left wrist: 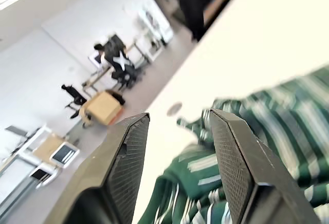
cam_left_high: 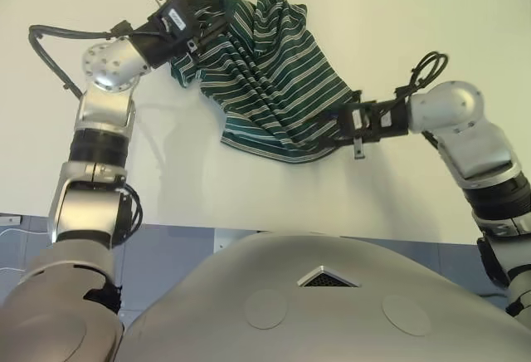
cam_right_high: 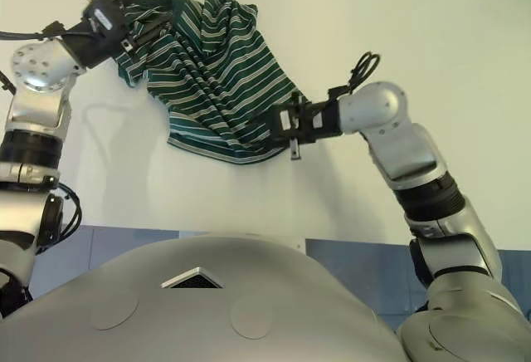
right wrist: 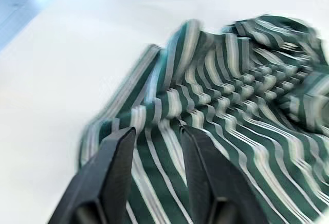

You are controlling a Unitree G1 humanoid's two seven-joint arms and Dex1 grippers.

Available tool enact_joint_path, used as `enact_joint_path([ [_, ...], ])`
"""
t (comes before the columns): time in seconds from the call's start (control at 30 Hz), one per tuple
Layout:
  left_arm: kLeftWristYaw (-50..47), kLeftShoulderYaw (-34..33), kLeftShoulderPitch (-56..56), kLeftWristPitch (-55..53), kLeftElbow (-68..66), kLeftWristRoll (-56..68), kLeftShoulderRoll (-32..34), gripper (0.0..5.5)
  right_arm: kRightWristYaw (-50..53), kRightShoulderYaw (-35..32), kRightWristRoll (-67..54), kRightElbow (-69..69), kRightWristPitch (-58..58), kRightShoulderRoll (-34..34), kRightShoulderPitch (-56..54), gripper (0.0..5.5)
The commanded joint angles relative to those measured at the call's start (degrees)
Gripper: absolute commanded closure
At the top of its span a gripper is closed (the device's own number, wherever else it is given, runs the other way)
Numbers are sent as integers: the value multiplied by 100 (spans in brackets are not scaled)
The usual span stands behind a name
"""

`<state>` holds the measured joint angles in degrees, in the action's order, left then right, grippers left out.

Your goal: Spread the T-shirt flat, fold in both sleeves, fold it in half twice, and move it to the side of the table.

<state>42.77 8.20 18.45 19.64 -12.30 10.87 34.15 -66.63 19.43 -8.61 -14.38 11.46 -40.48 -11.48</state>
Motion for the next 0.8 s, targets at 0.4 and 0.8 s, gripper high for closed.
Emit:
enact_joint_path([
  [0.4, 1067, 1241, -1312, -720, 1699, -1813, 1232, 336, 416, -250, 624, 1326, -688, -107, 33, 389],
  [0.8, 2465, 1476, -2364, -1242, 3396, -1657, 2825, 336, -851, 241, 740, 1095, -394, -1399, 1082, 389],
])
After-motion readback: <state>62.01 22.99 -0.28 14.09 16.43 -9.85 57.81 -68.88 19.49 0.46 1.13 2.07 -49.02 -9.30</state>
